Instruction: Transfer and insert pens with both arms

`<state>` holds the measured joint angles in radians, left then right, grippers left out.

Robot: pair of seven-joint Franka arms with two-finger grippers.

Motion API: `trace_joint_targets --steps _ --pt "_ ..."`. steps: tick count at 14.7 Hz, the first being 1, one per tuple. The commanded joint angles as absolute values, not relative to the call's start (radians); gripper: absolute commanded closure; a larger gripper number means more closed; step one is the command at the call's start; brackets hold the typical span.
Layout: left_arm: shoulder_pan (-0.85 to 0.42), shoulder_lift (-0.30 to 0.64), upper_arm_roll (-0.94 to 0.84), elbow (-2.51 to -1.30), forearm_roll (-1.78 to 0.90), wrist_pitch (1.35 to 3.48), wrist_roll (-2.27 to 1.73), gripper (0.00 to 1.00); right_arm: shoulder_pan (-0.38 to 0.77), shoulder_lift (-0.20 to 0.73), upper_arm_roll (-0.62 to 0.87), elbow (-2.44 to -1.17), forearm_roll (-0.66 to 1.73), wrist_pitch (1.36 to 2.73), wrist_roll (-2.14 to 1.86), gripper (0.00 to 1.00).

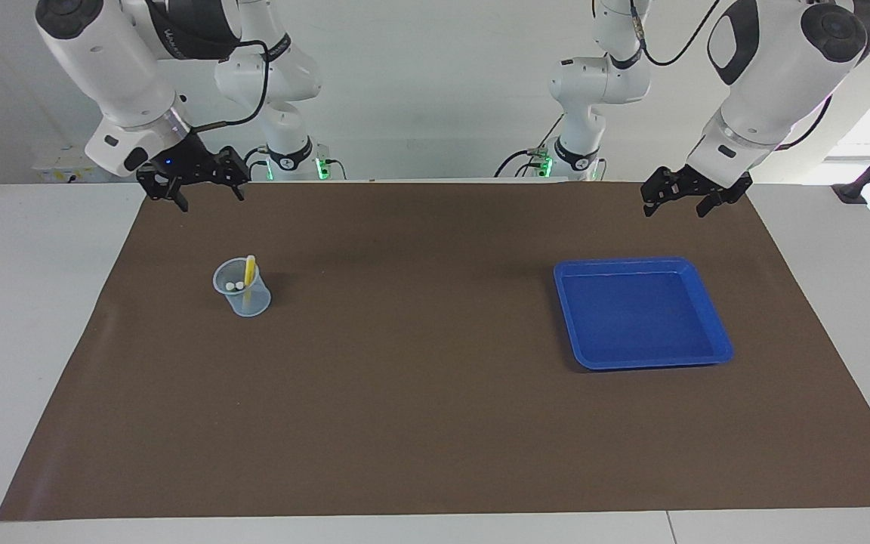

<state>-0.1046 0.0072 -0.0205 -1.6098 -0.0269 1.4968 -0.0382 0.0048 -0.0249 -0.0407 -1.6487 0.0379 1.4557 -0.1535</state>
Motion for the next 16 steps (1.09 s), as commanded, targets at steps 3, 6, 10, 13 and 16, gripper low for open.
trace_joint_targets --steps 3,6,10,13,16 --pt "-0.118 0.0 -0.003 -1.603 -0.035 1.479 -0.051 0.0 0.017 0.031 -0.038 -1.568 -0.006 1.437 -0.121 0.0" --pt "-0.115 -0.006 -0.002 -1.603 -0.035 1.479 -0.049 0.0 0.015 0.026 -0.04 -1.574 -0.006 1.433 -0.112 0.0" --pt "-0.114 -0.006 -0.002 -1.603 -0.035 1.477 -0.049 0.0 0.02 0.017 -0.046 -1.574 -0.002 1.431 -0.083 0.0" --pt "-0.114 -0.006 -0.002 -1.603 -0.035 1.477 -0.049 0.0 0.043 0.015 -0.07 -1.577 -0.002 1.431 -0.062 0.0" --pt "-0.114 -0.006 -0.002 -1.603 -0.035 1.477 -0.049 0.0 0.04 0.017 -0.068 -1.578 -0.002 1.434 -0.049 0.0"
